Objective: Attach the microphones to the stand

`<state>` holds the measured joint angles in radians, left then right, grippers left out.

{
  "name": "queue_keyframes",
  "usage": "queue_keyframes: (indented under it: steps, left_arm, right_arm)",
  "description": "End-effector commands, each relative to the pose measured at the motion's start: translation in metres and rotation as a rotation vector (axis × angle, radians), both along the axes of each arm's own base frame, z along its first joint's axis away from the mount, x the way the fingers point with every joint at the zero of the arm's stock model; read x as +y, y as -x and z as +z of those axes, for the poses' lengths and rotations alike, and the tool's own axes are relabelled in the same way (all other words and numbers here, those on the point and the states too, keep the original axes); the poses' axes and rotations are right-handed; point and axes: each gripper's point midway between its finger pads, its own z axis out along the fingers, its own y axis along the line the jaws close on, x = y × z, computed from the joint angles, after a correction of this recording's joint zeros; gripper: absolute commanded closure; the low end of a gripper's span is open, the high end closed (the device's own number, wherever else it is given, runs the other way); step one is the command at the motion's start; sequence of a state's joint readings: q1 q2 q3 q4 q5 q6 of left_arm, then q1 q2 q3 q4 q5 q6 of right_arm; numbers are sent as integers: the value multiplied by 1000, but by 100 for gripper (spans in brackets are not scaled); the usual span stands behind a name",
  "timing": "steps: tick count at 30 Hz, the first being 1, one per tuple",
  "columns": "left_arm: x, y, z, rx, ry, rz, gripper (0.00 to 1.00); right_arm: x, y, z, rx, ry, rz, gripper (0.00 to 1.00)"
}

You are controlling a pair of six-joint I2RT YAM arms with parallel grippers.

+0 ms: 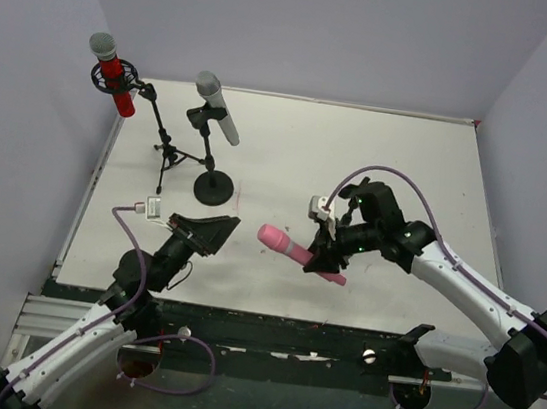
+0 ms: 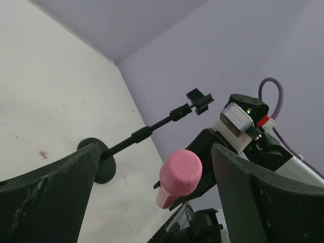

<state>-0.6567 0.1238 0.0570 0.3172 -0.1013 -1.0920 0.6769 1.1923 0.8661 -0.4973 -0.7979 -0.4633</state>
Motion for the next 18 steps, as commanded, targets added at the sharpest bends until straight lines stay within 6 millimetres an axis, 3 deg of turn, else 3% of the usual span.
queue_keyframes:
  steps: [1, 6, 12, 18]
  left_arm:
    - [-35, 17, 7, -168, -39, -188, 2]
    - [-67, 24, 39, -325, -74, -269, 1]
    - [-105, 26, 53, -424, -91, -310, 3]
    - [-131, 18, 59, -455, -34, -270, 20]
  right_arm:
    - [-2, -5, 26, 109, -102, -60, 87]
    - [-5, -21, 31, 122, -125, -155, 88]
    - [-8, -24, 35, 147, -153, -194, 88]
    - [-9, -22, 42, 153, -177, -184, 88]
